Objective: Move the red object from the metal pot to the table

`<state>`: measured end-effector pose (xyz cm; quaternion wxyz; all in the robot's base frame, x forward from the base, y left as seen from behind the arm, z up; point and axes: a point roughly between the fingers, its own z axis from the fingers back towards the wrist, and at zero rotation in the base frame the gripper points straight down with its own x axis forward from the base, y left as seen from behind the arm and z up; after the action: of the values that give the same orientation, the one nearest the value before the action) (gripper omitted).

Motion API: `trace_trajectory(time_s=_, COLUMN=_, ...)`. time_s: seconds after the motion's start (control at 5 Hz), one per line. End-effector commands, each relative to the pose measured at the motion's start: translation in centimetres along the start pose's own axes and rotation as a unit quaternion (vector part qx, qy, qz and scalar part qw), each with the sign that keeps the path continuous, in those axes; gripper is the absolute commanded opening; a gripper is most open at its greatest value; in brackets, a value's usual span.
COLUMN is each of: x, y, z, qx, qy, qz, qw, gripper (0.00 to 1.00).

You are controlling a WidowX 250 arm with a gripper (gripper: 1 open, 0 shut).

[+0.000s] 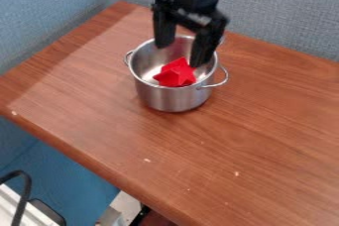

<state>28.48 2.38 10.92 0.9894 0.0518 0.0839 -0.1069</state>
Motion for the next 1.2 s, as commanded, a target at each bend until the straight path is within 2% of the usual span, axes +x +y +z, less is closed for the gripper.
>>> trace_trajectory(time_s=0.0, x=-0.1, y=0.5, z=-1.1, qx=0.031, qy=-0.037, qz=-0.021, qw=0.9986, gripper=1.0)
trace_trajectory(time_s=0.2, x=-0.2, y=-0.1, z=-0.7, qx=0.023, qy=-0.054, qz=0.015, qw=0.9982, gripper=1.0)
trace_trajectory(time_s=0.4, x=0.0, y=-0.6, z=-0.9, qx=0.014, qy=-0.052, qz=0.053, qw=0.9971, gripper=1.0)
trace_trajectory(time_s=0.8, x=1.7, y=-0.6, z=-2.1, qx=0.002, qy=-0.052, qz=0.068, qw=0.9963, gripper=1.0)
trace_trajectory(time_s=1.0, x=2.0, y=-0.2, z=-2.0, qx=-0.006, qy=-0.05, qz=0.089, qw=0.9947, gripper=1.0)
